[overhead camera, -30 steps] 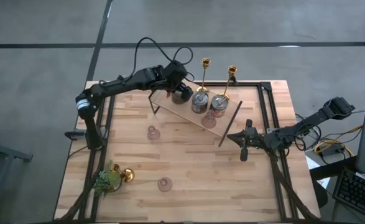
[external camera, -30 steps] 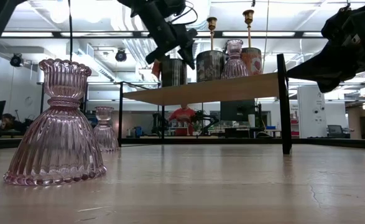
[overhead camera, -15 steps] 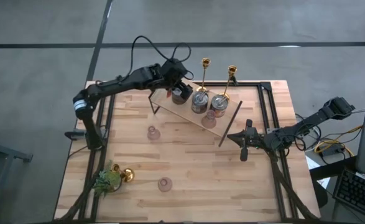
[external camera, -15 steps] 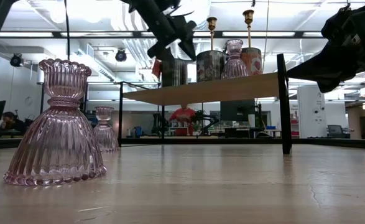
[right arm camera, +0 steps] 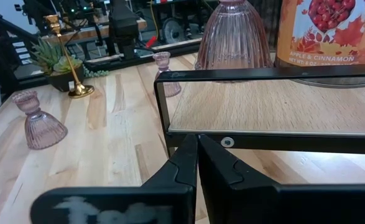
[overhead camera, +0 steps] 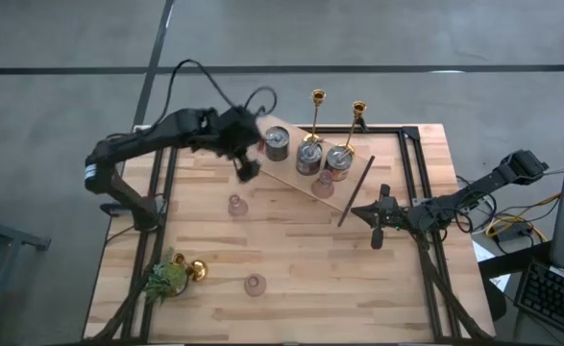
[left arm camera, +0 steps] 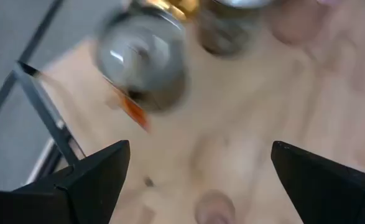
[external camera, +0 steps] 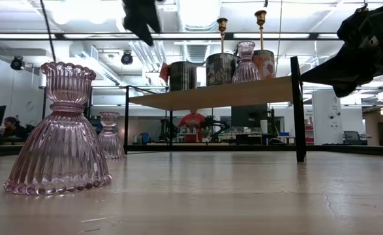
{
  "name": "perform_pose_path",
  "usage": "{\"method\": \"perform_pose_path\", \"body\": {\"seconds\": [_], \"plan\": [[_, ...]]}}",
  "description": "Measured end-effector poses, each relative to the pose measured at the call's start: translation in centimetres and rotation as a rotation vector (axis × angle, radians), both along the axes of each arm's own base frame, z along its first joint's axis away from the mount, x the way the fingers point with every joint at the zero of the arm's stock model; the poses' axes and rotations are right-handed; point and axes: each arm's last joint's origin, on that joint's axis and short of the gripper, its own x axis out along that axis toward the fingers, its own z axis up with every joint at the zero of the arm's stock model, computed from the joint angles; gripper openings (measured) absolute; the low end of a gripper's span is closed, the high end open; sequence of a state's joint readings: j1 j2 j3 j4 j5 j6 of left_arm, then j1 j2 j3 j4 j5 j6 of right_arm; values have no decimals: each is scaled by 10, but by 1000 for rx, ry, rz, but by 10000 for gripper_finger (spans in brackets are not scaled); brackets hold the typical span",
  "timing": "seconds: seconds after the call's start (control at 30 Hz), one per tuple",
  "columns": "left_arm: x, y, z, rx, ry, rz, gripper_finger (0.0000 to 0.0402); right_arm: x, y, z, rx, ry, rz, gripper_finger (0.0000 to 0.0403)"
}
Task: Pick & Place candle stick holders
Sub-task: Put the gold candle holder on the shelf aligned with the other gold candle holders
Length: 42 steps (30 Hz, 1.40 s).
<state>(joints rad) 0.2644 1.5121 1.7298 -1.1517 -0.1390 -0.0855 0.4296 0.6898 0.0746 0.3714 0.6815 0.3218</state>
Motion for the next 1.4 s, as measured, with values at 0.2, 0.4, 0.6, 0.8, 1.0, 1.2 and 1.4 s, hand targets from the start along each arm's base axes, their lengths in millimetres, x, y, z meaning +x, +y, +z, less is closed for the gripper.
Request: {"method": "perform_pose_path", "body": {"seconds": [0.2, 0.4, 0.6, 0.8, 1.0, 1.2, 1.4], "plan": [[-36, -67, 12, -89, 91, -102, 393, 0, 0, 0, 0, 0, 0, 8], [-68, -129, 9, -171, 106, -161, 393, 0, 0, 0, 0, 0, 0, 8], [-93, -163, 0, -179, 109, -136, 393, 0, 0, 0, 0, 0, 0, 8], [-110, -194, -15, -262, 162, -141, 393, 0, 0, 0, 0, 0, 0, 8], [-125, -215, -48, -281, 279, -74, 393, 0, 0, 0, 0, 0, 0, 8], [-134, -222, -66, -314, 364, -1, 392, 0, 0, 0, 0, 0, 0, 8], [-147, -234, -75, -331, 375, 32, 392, 0, 0, 0, 0, 0, 0, 8]]}}
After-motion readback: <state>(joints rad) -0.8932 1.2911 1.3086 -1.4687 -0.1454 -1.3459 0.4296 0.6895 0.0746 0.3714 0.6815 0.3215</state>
